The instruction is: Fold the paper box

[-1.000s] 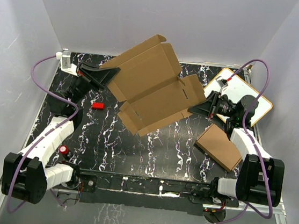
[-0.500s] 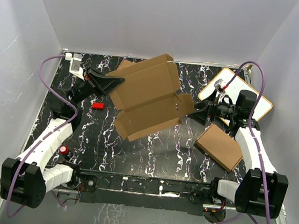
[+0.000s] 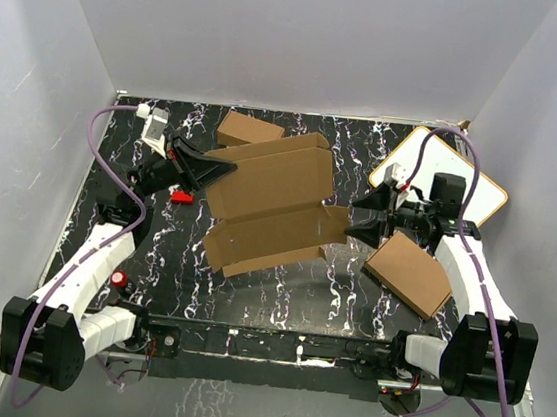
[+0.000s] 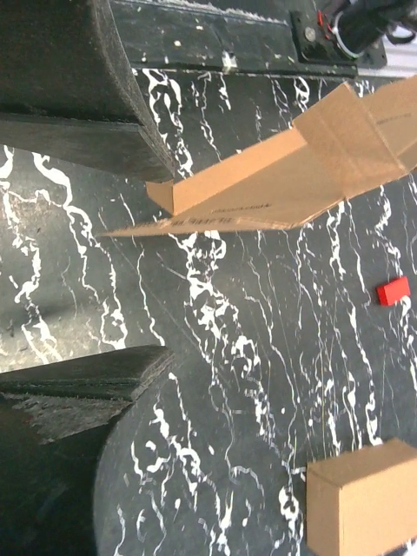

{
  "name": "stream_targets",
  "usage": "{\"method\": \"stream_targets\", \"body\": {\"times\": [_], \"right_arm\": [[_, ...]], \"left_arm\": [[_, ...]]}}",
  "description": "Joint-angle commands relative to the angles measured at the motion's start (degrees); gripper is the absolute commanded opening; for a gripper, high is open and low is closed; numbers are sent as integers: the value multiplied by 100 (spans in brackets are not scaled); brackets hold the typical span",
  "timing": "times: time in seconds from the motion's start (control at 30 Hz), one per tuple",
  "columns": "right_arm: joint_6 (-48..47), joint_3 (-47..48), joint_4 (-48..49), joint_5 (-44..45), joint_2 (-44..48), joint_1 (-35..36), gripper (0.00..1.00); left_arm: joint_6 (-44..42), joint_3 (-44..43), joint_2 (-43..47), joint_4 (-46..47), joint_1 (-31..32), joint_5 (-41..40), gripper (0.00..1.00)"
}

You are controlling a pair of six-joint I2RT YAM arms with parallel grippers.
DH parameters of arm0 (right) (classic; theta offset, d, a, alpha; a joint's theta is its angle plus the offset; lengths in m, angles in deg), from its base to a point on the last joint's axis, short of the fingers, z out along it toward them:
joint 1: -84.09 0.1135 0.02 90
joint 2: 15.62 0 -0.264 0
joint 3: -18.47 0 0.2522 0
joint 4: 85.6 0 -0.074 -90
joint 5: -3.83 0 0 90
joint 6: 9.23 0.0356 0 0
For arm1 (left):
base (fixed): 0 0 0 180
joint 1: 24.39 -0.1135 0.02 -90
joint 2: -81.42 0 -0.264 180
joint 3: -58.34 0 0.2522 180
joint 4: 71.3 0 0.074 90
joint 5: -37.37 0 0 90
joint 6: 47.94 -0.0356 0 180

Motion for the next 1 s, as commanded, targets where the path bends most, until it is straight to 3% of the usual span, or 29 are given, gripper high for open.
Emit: {"method": "stream_targets", "body": {"times": [0.0,0.2,0.43,0.77,0.97], "right_arm": [[-758,-58,-22,-155,-137,328,80],[-226,-158,457,369,-294,595,56],[425,-264,1120,907,-176,706,10],[933,-404,1774,1815,-388,725,8],[1085,-676,2326,2517,-742,985,8]], "left_arm": [[-85,84,20,211,-40,98,0],[-111,137,-35,265,-38,160,0],[-709,172,42,-304,-39,267,0],[-3159,-28,249,-3137,-35,383,0],[-3884,231,123,-3087,-34,464,0]]}}
